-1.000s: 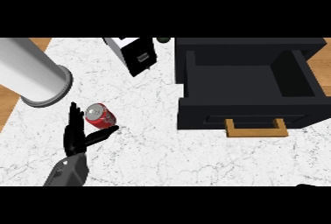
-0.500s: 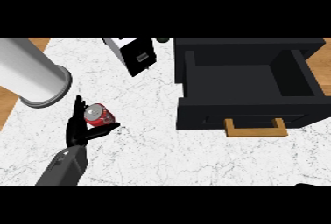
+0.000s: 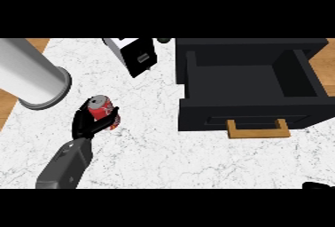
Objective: Pick up the can, place it into the drawer and close the drawer
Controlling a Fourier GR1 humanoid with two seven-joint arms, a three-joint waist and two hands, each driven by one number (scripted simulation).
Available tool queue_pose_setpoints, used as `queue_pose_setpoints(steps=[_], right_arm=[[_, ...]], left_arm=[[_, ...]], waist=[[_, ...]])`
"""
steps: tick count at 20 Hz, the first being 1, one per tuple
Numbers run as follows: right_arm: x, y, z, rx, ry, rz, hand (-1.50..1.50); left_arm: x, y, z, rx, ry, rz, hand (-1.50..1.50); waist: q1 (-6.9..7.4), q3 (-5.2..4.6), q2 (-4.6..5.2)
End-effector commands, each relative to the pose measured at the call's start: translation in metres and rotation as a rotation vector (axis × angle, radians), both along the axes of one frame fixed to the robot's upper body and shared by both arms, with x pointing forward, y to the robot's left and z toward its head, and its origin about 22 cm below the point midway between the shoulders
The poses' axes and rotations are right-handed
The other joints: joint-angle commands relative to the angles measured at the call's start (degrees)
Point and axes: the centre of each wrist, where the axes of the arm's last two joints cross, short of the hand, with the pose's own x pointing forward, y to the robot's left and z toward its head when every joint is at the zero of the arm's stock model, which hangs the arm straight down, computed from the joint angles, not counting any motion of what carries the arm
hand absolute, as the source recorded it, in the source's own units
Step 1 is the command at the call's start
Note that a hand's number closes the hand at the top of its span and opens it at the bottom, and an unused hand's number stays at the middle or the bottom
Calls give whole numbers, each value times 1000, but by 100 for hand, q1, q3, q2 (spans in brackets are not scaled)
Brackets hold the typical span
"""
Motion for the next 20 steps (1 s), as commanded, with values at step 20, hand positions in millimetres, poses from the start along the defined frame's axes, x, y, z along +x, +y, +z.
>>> queue_pose_setpoints(steps=[20], right_arm=[[-14,2,0,-52,-5,-53,-150]], left_arm=[[51,-99,56,-6,-134,-306,150]], waist=[[103,10,-51]])
